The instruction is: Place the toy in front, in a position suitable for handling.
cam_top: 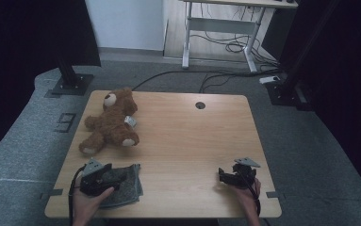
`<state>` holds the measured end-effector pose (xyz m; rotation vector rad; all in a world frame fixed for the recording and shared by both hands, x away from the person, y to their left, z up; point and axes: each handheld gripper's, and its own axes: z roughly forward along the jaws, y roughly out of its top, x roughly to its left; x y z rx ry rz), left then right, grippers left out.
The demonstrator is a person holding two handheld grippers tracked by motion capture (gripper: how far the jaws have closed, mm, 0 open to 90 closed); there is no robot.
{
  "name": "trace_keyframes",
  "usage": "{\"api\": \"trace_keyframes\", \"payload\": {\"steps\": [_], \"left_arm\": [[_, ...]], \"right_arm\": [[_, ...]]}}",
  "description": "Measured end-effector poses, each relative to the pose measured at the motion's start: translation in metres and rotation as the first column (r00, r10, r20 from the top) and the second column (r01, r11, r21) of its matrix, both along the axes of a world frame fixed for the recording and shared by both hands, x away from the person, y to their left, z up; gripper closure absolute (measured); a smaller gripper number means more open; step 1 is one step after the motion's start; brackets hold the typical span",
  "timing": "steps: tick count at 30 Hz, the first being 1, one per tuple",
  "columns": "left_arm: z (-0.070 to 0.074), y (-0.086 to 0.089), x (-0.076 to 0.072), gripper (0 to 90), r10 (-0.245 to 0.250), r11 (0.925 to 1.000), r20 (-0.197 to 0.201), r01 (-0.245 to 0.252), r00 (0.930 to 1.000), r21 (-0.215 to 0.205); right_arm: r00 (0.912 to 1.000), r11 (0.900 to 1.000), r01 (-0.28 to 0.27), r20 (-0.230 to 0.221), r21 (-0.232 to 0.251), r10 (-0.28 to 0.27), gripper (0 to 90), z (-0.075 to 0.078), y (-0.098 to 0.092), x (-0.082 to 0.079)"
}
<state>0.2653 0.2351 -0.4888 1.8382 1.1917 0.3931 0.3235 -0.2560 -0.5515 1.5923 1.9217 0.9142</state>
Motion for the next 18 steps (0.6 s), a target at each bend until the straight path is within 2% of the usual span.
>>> {"api": "trace_keyframes", "payload": {"steps": [7,8,13,18], "left_arm": [[0.001,0.000,0.000,22.8,0.006,1.0000,0.000,-0.006,1.0000,0.000],[0.002,-0.001,0.000,22.8,0.007,1.0000,0.002,-0.007,1.0000,0.001],[0.005,-0.005,0.002,22.8,0.000,1.0000,0.006,0.000,1.0000,0.008],[0.005,-0.010,0.007,22.8,-0.001,0.9999,0.004,0.001,1.0000,0.015]], "right_arm": [[0.9990,0.999,-0.038,0.024,0.017,0.037,11.5,0.004,0.004,-0.002],[0.9980,0.998,-0.050,0.041,0.024,0.049,13.3,0.005,0.006,-0.002],[0.9951,0.995,-0.086,0.053,0.050,0.083,14.0,0.010,0.012,0.000],[0.9891,0.991,-0.131,0.072,0.035,0.128,14.6,0.015,0.025,0.002]]}}
